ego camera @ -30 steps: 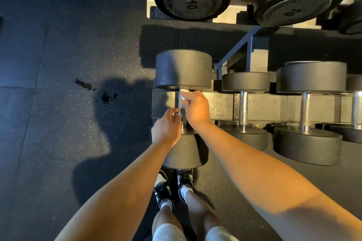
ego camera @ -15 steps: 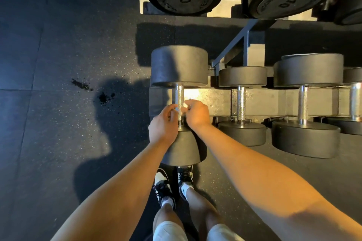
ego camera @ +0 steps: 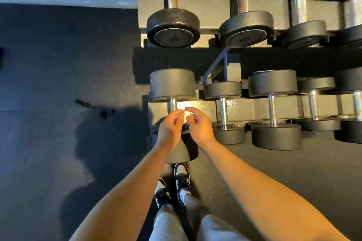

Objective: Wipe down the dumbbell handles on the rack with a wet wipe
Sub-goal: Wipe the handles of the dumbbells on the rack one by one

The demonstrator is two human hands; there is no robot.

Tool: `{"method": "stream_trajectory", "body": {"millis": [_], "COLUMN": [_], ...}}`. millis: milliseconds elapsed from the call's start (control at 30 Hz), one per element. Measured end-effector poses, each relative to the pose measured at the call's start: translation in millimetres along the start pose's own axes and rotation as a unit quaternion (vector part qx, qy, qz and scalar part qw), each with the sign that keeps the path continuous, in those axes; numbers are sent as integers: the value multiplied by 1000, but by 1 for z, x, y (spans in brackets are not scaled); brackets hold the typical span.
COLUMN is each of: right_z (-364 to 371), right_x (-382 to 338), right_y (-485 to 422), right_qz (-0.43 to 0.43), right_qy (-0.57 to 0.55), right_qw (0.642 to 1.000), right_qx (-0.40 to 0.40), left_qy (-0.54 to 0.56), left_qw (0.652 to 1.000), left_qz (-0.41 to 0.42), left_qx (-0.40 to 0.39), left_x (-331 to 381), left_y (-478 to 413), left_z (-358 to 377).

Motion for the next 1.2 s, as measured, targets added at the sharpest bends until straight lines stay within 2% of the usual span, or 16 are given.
{"method": "stream_trajectory", "body": {"millis": [100,167,267,333,433,633,733,933,1033,1133,1200], "right_z": [-37,-64,-99,-122,-145,-197,-225,-262,-266,-264,-255], "right_x": [-36,-59,-90,-109,-129,-158,-175,-206,-219,-230,-227], "right_y": [15,23,29,27,16,-42,-78,-146,-171,-200,-221], "right_qz": [-14,-26,-45,-61,-69,-112,-163,-173,-173,-230,-225], "right_qy": [-14,-25,-57,-71,-95,-113,-109,-132,-108,-26,1], "right_qw": [1000,998,993,989,988,984,977,975,979,972,973], "right_qx": [23,53,91,112,102,81,78,49,19,46,46], "left_qy": [13,-1,-83,-76,-56,-38,-19,27,45,22,6], "left_qw": [1000,999,989,989,988,990,990,987,986,977,973], "left_qz": [-6,42,119,123,136,135,119,119,92,91,76], "left_qx": [-19,-24,-18,-35,-37,29,66,103,129,193,217], "left_x": [41,76,121,147,189,254,278,329,347,355,355], "left_y": [15,22,24,25,26,2,-19,-55,-73,-90,-103], "left_z": [5,9,18,27,39,74,101,142,146,137,134]}}
Point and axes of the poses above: each hand's wrist, its own y-axis away from the middle knuckle, its own z-axis out of the palm, x = y × z, the point moved 9 cm from there along -y, towards the middle knuckle, and after that the axes turned 9 degrees about x, right-handed, at the moved point
